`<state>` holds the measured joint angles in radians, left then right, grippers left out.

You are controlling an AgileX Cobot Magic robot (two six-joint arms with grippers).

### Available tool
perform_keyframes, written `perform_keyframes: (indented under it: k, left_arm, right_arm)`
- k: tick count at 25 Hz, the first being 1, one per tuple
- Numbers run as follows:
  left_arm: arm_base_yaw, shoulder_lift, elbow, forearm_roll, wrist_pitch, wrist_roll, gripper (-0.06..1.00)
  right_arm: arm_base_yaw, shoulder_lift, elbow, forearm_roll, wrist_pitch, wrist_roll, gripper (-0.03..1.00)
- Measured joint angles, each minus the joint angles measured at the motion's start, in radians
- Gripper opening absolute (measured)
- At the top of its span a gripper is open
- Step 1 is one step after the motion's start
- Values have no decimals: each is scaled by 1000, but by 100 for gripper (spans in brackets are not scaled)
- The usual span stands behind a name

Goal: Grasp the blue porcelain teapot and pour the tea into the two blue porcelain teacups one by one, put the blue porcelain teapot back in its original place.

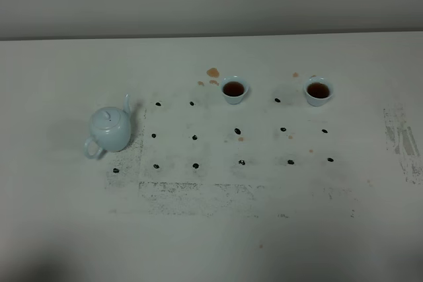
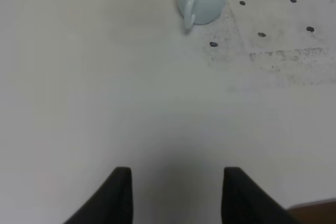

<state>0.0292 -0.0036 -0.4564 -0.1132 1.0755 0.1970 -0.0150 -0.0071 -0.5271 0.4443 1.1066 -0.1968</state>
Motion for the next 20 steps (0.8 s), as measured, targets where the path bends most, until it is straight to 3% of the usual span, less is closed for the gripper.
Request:
perform_keyframes:
  k: [20]
  left_arm:
    - [0,0,0,-1,0,0,42]
  right_arm:
    - [0,0,0,0,0,0,24]
